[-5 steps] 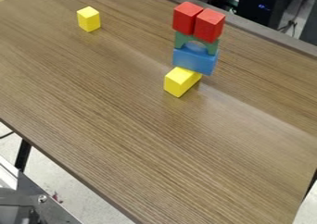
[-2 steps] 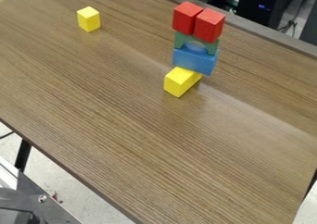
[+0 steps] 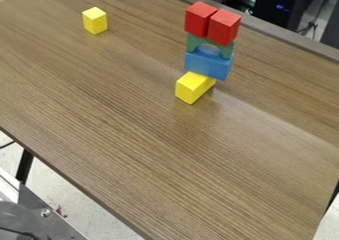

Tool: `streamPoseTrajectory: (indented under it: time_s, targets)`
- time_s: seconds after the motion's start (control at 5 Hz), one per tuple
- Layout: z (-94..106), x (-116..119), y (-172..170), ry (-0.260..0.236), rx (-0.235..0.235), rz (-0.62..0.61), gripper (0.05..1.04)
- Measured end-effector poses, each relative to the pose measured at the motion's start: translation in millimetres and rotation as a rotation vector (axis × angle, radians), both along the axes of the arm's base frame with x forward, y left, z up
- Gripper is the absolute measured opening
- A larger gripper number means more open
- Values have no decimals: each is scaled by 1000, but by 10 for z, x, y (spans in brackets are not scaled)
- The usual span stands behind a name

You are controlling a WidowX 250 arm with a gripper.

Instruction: Placez le cube jaune le plus haut du tour

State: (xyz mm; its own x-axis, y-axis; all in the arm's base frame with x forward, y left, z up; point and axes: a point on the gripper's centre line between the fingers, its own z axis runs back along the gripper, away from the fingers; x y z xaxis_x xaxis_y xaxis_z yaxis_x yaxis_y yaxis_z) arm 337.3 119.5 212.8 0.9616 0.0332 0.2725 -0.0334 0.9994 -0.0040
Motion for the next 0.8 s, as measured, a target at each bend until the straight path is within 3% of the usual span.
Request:
streamPoseTrajectory:
  time_s: [0.8]
  targets:
    - [-107,119,-400,30,1,-68,519]
